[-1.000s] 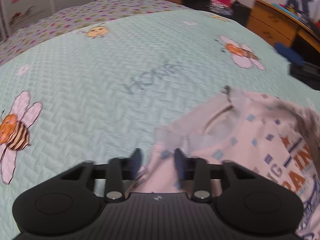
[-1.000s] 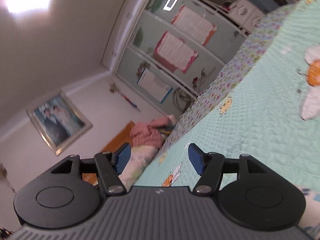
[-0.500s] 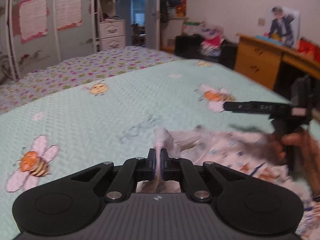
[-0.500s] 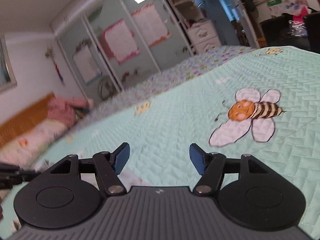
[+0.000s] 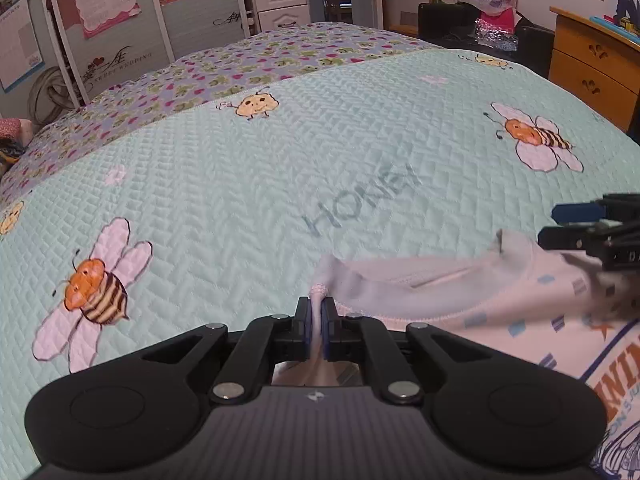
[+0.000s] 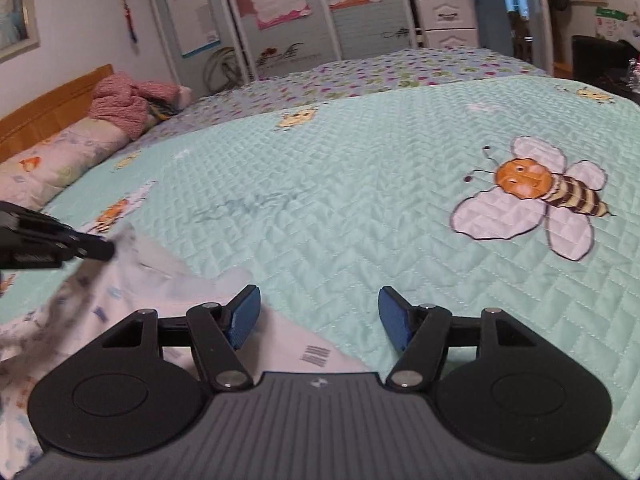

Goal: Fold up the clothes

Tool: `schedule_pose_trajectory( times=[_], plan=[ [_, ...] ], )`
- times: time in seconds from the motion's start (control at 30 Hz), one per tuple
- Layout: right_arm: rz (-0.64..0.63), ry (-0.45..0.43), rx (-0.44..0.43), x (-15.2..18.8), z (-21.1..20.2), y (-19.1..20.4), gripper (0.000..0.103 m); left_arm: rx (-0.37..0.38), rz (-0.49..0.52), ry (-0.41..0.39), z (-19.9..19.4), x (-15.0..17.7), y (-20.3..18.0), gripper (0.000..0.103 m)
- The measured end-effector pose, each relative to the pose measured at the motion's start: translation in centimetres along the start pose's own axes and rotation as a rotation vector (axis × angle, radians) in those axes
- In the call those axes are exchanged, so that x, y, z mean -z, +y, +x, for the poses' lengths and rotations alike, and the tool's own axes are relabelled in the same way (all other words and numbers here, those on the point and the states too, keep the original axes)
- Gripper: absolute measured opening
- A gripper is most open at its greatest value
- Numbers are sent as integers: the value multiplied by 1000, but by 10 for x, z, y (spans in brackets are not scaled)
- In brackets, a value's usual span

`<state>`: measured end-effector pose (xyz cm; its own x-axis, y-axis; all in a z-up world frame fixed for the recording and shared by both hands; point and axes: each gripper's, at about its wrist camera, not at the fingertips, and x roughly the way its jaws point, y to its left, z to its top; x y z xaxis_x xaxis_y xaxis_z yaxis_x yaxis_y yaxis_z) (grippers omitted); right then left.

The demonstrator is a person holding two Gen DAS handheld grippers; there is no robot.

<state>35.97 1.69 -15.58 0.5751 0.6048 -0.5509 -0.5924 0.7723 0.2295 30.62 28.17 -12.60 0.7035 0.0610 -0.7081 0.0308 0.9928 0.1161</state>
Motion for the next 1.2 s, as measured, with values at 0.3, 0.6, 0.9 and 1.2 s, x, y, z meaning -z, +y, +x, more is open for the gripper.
schedule_pose_trajectory(
  times=[0.3, 0.6, 0.9, 1.2],
  plan=[
    [-164, 74, -10, 3, 13, 32, 37, 32, 25, 45, -18, 31, -10, 4],
    [-121, -96, 115, -7, 5, 30, 3, 12, -16, 5, -9, 14, -2, 4],
    [23, -122, 151, -12, 6, -3, 5, 9, -80, -8, 15, -5, 2, 5],
    [-50, 21, 60, -10, 9, 11, 64, 69, -37, 5, 16, 11, 15, 53]
  ],
)
